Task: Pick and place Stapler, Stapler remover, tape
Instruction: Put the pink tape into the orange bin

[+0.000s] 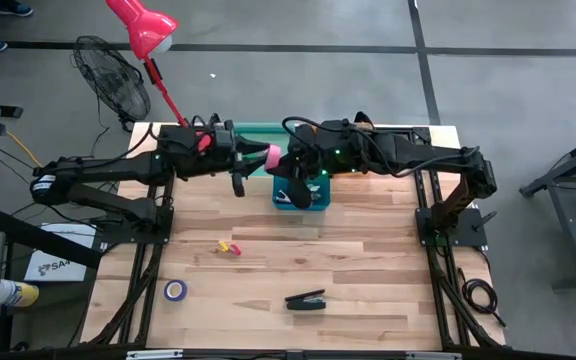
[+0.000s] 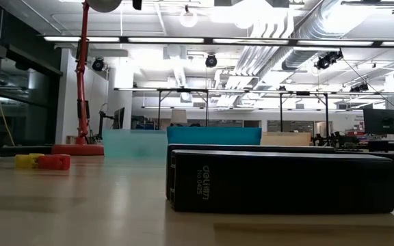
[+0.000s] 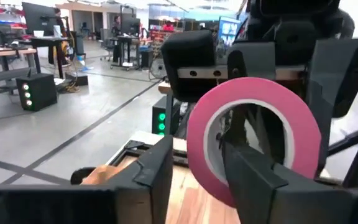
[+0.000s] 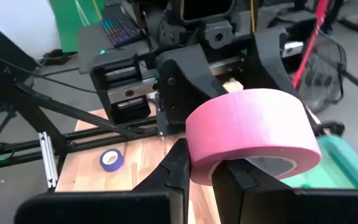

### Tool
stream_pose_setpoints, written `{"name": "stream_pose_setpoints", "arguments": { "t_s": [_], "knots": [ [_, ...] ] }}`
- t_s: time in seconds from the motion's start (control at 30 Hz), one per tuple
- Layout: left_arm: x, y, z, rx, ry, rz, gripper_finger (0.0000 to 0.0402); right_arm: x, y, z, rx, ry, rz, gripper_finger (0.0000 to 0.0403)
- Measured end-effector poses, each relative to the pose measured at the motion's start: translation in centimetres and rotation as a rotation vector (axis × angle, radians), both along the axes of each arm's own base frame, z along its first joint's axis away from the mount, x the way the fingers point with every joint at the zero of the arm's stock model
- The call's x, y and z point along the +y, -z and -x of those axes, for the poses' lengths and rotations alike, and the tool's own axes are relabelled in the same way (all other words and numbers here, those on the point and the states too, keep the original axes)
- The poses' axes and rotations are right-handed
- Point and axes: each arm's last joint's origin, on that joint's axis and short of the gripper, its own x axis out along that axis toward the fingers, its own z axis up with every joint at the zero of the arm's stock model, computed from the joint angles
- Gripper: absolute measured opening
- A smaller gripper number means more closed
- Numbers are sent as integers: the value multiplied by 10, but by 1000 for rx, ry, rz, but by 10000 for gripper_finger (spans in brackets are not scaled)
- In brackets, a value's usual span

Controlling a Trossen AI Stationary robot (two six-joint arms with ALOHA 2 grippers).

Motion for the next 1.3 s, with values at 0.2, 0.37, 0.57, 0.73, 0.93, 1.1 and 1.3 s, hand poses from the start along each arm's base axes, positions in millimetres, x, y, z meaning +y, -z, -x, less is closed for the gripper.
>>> {"name": "stream_pose_setpoints", "arguments": {
  "t_s": [0.2, 0.37, 0.57, 0.73, 0.93, 1.1, 1.3],
  "knots": [
    [0, 2, 3, 42, -10, -56, 149, -5, 6, 5, 76, 95, -55, 34],
    [0, -2, 13, 59, -80, -104, 151, -14, 16, 12, 187, 188, -117, 34],
    [1, -5, 26, 82, -155, -116, 152, -40, 28, 24, 329, 313, -198, 34],
    [0, -4, 32, 115, -154, -104, 152, -72, 38, 40, 453, 451, -246, 34],
    [0, 1, 33, 156, -154, -53, 152, -118, 56, 43, 529, 487, -310, 34],
    [0, 4, 34, 183, -154, -23, 152, -160, 93, 34, 628, 485, -410, 34],
    [0, 9, 34, 224, -155, 33, 152, -208, 148, 36, 808, 532, -539, 34]
  ]
}}
